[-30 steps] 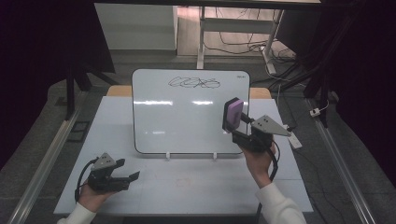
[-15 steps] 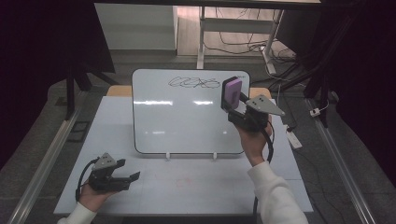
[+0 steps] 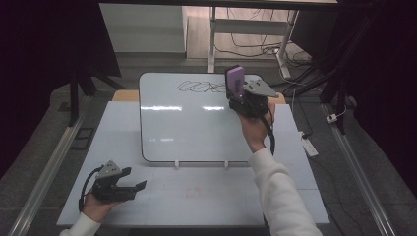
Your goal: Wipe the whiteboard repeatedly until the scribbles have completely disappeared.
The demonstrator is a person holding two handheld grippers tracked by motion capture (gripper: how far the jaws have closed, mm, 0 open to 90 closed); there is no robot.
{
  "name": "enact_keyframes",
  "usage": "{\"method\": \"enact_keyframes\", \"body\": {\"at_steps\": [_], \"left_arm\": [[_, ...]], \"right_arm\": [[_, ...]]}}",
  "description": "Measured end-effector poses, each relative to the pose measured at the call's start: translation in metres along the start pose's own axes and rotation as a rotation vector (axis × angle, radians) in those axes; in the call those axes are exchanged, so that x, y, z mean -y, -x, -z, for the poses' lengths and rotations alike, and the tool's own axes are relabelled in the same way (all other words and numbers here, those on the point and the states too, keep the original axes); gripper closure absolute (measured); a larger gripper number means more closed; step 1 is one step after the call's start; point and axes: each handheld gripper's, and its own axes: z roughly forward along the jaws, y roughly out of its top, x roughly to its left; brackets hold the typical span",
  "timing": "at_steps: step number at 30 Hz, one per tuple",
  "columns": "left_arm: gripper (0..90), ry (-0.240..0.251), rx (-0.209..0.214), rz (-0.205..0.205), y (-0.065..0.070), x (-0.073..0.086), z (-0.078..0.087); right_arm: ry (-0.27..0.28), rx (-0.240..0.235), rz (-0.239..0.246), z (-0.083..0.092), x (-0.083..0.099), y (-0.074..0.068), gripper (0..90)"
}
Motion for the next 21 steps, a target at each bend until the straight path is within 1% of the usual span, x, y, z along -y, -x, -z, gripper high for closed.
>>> {"method": "enact_keyframes", "body": {"at_steps": [4,9,11,12,13,14,18,20,21], "left_arm": [[20.5,0.001,0.000,-0.001,0.000,0.000,0.000],[20.5,-0.003,0.002,-0.005,0.001,0.000,0.000],[20.4,-0.001,0.001,-0.005,0.001,0.000,0.000],[20.4,-0.001,0.000,-0.004,0.001,0.000,0.000],[20.5,0.000,-0.001,-0.004,0.001,0.000,0.001],[20.5,0.001,0.000,-0.004,0.001,0.000,0.001],[20.5,0.000,0.003,-0.006,0.001,0.000,0.000],[20.5,-0.001,0.005,-0.007,0.001,0.000,0.000],[20.5,-0.001,0.006,-0.007,0.002,0.000,0.000]], "right_arm": [[-0.017,0.001,0.007,-0.011,-0.003,-0.007,39.8],[-0.023,-0.031,-0.010,-0.022,-0.004,-0.017,40.1],[-0.026,-0.042,0.007,-0.025,-0.005,-0.023,40.3],[-0.026,-0.035,0.029,-0.026,-0.005,-0.025,40.3],[-0.029,-0.031,0.040,-0.026,-0.005,-0.026,40.3],[-0.027,-0.029,0.038,-0.026,-0.005,-0.025,40.3],[-0.024,0.019,0.021,-0.024,-0.008,-0.012,40.3],[-0.026,0.020,0.008,-0.025,-0.009,-0.011,40.4],[-0.026,0.023,0.010,-0.027,-0.009,-0.013,40.4]]}}
